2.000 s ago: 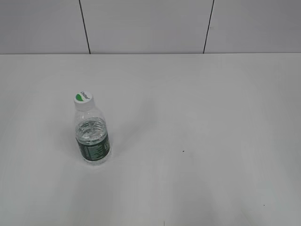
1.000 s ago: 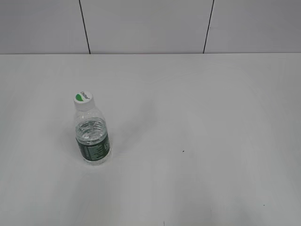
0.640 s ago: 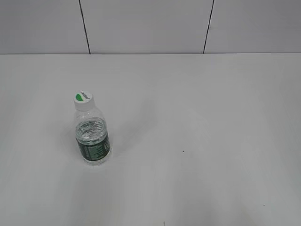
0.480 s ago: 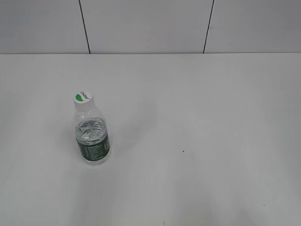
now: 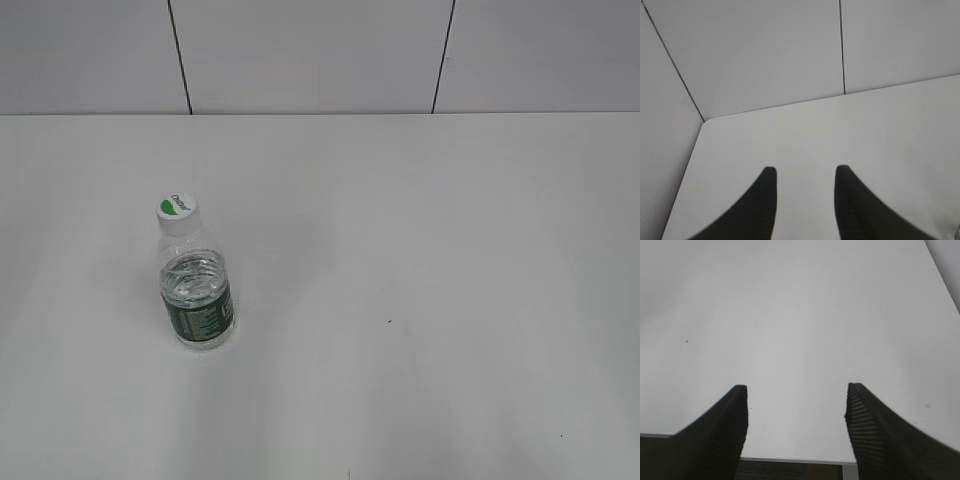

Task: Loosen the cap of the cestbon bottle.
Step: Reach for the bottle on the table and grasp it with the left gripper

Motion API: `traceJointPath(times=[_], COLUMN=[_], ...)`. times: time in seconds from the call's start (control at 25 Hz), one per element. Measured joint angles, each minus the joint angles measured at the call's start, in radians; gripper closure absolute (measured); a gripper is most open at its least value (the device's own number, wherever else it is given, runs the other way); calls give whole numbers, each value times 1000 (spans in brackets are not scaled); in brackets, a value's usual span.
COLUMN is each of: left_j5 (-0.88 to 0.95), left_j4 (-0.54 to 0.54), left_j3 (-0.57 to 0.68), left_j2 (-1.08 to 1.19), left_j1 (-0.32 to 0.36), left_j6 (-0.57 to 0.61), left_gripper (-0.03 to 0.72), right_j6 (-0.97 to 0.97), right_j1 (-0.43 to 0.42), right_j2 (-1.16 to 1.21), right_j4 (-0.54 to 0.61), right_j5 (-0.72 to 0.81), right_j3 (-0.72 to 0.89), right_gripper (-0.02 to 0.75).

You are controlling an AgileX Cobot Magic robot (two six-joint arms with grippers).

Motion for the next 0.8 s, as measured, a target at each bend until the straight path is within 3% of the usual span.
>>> traceJointPath(times=[0.44,0.64,0.8], left_j5=[-492,-809,-975], left_j4=[-4,-44,-6], left_j3=[0,16,39], left_j2=[518,676,792], left_j1=[0,1,2], left_j6=[0,-90,-130], left_gripper=[445,447,447], right_j6=[0,0,0], right_j1=[0,0,0], right_j2=[0,0,0], right_j4=[1,1,1], right_j5=[0,0,0], right_j3=[0,0,0], right_gripper=[265,265,265])
